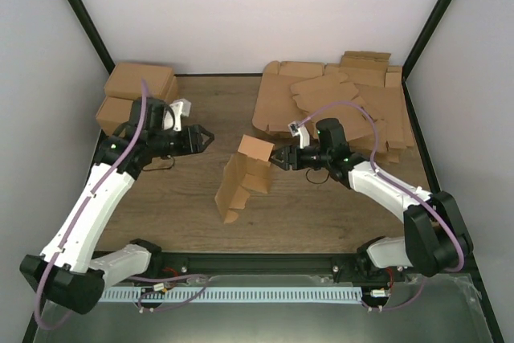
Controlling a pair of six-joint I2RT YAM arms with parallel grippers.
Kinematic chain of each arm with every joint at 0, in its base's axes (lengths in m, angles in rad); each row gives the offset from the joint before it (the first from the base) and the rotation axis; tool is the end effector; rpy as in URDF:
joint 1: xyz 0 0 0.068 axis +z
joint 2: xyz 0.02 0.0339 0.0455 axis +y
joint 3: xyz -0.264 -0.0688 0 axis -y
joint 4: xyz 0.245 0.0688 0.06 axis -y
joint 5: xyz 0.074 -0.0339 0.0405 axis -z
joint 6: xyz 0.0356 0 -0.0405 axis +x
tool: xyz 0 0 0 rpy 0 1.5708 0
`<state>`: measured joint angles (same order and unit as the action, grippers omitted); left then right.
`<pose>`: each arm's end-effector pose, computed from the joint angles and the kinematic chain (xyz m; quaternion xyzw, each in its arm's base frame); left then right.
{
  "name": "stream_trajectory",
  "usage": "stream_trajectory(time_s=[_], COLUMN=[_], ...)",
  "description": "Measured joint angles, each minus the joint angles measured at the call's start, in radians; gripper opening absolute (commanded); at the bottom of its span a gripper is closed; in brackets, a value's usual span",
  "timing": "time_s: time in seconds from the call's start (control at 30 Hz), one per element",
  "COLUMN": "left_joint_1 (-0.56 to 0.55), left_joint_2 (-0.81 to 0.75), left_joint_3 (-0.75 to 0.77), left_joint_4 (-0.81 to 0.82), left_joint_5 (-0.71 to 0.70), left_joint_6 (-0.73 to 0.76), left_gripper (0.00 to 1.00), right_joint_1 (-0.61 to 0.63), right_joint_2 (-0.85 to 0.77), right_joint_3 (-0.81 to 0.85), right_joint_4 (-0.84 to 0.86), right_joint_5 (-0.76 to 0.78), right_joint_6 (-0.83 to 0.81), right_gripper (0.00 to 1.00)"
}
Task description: Fold the paper box
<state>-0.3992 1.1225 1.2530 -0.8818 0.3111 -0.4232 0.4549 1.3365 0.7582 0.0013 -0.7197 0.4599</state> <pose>0.1980 -0.0954 0.3691 0.0508 0.9068 -0.2876 0.3040 0.2422 0.1446 0.2316 -0.1658 0.8232 0.4748 0.2636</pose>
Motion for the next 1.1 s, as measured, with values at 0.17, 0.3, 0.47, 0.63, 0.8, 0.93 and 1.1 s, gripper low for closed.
stream_trajectory(time_s=[0.17, 0.3, 0.47, 0.63, 0.8, 0.93, 1.1], left_joint_1=[0.123, 0.13, 0.126, 0.099, 0.075, 0.061, 0.035], left_joint_2=[0.022, 0.089, 0.142, 0.186, 0.227, 0.264, 0.286], left_joint_3=[-0.153, -0.22, -0.227, -0.228, -0.235, -0.236, -0.24], left_joint_4=[0.125, 0.201, 0.293, 0.361, 0.391, 0.404, 0.414], left_joint_5=[0.203, 0.325, 0.451, 0.515, 0.528, 0.527, 0.52], left_joint_6=[-0.013, -0.024, -0.031, -0.044, -0.055, -0.063, -0.067], left_gripper=[0.52, 0.53, 0.53, 0.46, 0.36, 0.34, 0.33], right_joint_1=[0.0, 0.0, 0.0, 0.0, 0.0, 0.0, 0.0], right_joint_2=[0.002, 0.002, 0.002, 0.007, 0.014, 0.016, 0.019], right_joint_3=[0.0, 0.0, 0.006, 0.007, 0.013, 0.013, 0.013], right_joint_4=[-0.005, -0.009, -0.019, -0.018, -0.017, -0.016, -0.016], right_joint_5=[-0.002, -0.007, -0.01, -0.017, -0.023, -0.029, -0.036], right_joint_6=[-0.004, -0.007, -0.012, -0.014, -0.014, -0.014, -0.014], right_gripper=[0.59, 0.59, 0.59, 0.59, 0.58, 0.57, 0.57])
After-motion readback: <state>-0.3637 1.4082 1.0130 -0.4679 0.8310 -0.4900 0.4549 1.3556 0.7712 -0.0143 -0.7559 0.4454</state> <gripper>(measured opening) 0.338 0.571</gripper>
